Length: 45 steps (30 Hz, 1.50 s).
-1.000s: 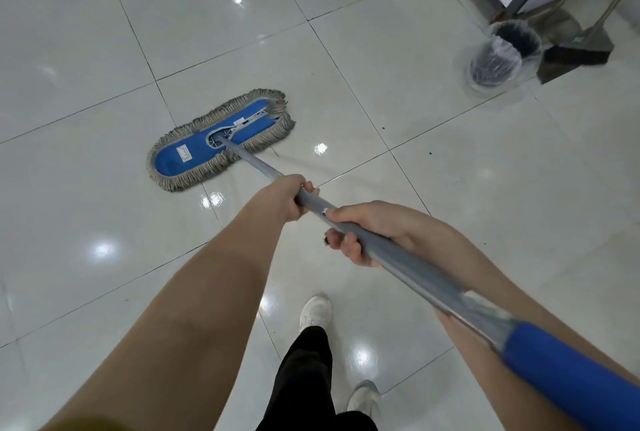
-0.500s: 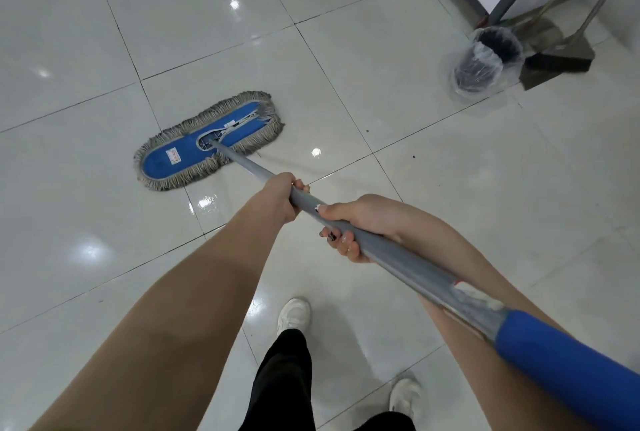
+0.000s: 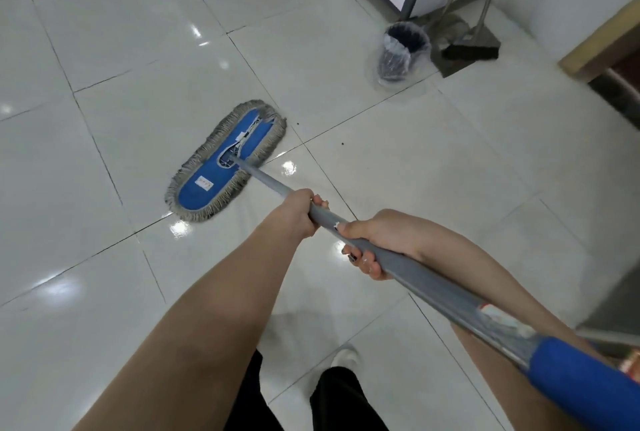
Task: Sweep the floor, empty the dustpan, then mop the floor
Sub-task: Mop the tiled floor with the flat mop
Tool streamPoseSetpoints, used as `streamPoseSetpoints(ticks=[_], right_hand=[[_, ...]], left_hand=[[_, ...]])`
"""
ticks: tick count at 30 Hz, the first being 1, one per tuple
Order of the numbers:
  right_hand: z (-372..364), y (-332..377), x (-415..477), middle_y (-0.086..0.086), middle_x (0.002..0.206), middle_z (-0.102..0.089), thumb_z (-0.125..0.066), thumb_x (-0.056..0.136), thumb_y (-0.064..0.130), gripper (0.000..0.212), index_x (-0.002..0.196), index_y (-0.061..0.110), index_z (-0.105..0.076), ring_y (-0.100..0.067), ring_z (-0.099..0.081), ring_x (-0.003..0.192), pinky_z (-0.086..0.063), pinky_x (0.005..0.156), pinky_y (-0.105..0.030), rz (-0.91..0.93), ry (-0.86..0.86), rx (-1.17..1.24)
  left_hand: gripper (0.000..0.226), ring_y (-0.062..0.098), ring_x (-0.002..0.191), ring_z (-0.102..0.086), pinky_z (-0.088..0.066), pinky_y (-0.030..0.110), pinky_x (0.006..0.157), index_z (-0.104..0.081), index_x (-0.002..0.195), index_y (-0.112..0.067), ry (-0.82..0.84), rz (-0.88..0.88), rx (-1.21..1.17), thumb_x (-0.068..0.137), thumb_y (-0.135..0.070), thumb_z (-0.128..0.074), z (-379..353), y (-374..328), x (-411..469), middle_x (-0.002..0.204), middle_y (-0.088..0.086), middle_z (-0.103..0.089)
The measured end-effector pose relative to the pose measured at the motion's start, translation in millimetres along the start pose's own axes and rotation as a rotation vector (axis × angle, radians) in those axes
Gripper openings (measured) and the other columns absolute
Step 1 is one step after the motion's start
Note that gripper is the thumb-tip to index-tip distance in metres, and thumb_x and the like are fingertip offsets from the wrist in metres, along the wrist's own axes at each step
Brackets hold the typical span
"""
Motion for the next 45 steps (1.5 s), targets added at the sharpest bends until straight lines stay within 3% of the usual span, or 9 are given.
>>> streamPoseSetpoints(ticks=[6, 9, 12, 15, 24, 34, 39, 45], right_hand=[[79.7, -45.0, -44.0, -0.001, 0.04, -0.045, -0.049, 0.098, 0.029, 0.032, 0.077, 0.006, -0.043, -0.008, -0.036, 0.023, -0.031, 0.031, -0.008, 0.01, -0.116, -0.027], [92.7, -40.3, -50.1, -0.004, 0.053, -0.041, -0.047, 0.099, 0.029, 0.033, 0.075, 0.007, -0.041, -0.008, -0.035, 0.022, -0.03, 0.031, -0.008, 0.017, -0.149, -0.079], [93.8, -21.2, -45.0, -0.004, 0.046, -0.041, -0.043, 0.101, 0.029, 0.037, 0.072, 0.007, -0.04, -0.008, -0.034, 0.02, -0.029, 0.029, -0.008, 0.027, -0.133, -0.101], [92.4, 7.0, -39.3, 0.0, 0.031, -0.039, -0.041, 0.101, 0.03, 0.037, 0.072, 0.008, -0.04, -0.006, -0.033, 0.019, -0.028, 0.028, -0.007, 0.01, -0.118, -0.11], [72.8, 102.2, 3.5, 0.001, 0.029, -0.039, -0.043, 0.101, 0.029, 0.032, 0.077, 0.008, -0.04, -0.006, -0.033, 0.019, -0.028, 0.029, -0.007, 0.019, -0.07, -0.049], [48.9, 301.3, 56.7, 0.0, 0.029, -0.039, -0.04, 0.101, 0.032, 0.034, 0.078, 0.008, -0.04, -0.005, -0.034, 0.019, -0.028, 0.027, -0.008, -0.006, -0.055, -0.085], [27.3, 345.9, 80.1, 0.0, 0.03, -0.041, -0.047, 0.099, 0.032, 0.034, 0.077, 0.006, -0.043, -0.007, -0.036, 0.02, -0.03, 0.029, -0.008, 0.003, -0.05, -0.044], [23.1, 373.7, 72.4, 0.0, 0.031, -0.042, -0.048, 0.099, 0.029, 0.032, 0.078, 0.006, -0.044, -0.007, -0.038, 0.021, -0.032, 0.029, -0.009, 0.059, -0.058, -0.054]], left_hand=[[0.032, 0.011, 0.025, -0.041, -0.039, 0.012, 0.032, -0.039, 0.062, -0.011, 0.1, 0.051, 0.0, 0.092, -0.001, -0.034, -86.7, 64.6, -25.9, 0.027, -0.002, -0.039], [0.033, 0.012, 0.02, -0.042, -0.039, 0.011, 0.031, -0.039, 0.06, -0.011, 0.129, 0.059, 0.008, 0.092, -0.001, -0.035, -106.2, 65.2, -30.4, 0.028, 0.0, -0.039], [0.035, 0.012, 0.019, -0.041, -0.039, 0.011, 0.03, -0.039, 0.06, -0.01, 0.133, 0.063, 0.016, 0.093, -0.001, -0.036, -112.2, 49.2, -27.9, 0.027, 0.0, -0.039], [0.036, 0.011, 0.019, -0.042, -0.04, 0.013, 0.029, -0.039, 0.06, -0.01, 0.137, 0.041, 0.042, 0.094, 0.0, -0.036, -113.9, 22.6, -21.9, 0.027, 0.001, -0.039], [0.037, 0.011, 0.021, -0.044, -0.04, 0.014, 0.034, -0.042, 0.06, -0.012, 0.128, 0.057, 0.054, 0.096, -0.01, -0.045, -108.1, -74.0, 26.2, 0.028, -0.002, -0.043], [0.029, 0.01, 0.024, -0.048, -0.045, 0.017, 0.036, -0.044, 0.072, -0.009, 0.149, -0.009, -0.053, 0.099, -0.019, -0.049, -112.6, -266.4, 80.5, 0.031, -0.001, -0.046], [0.031, 0.011, 0.031, -0.045, -0.042, 0.016, 0.036, -0.042, 0.07, -0.009, 0.094, -0.002, -0.058, 0.099, -0.018, -0.048, -99.3, -316.7, 104.5, 0.03, -0.001, -0.043], [0.03, 0.011, 0.036, -0.046, -0.041, 0.015, 0.035, -0.041, 0.072, -0.008, 0.085, 0.002, -0.094, 0.1, -0.018, -0.046, -101.5, -341.7, 98.7, 0.056, 0.001, -0.041]])
Point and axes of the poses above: each hand's wrist, its own x-axis towards the middle knuckle, its own z-axis out of the back of the hand, y = z × x, the point moved 6 cm from there along x, towards the middle knuckle
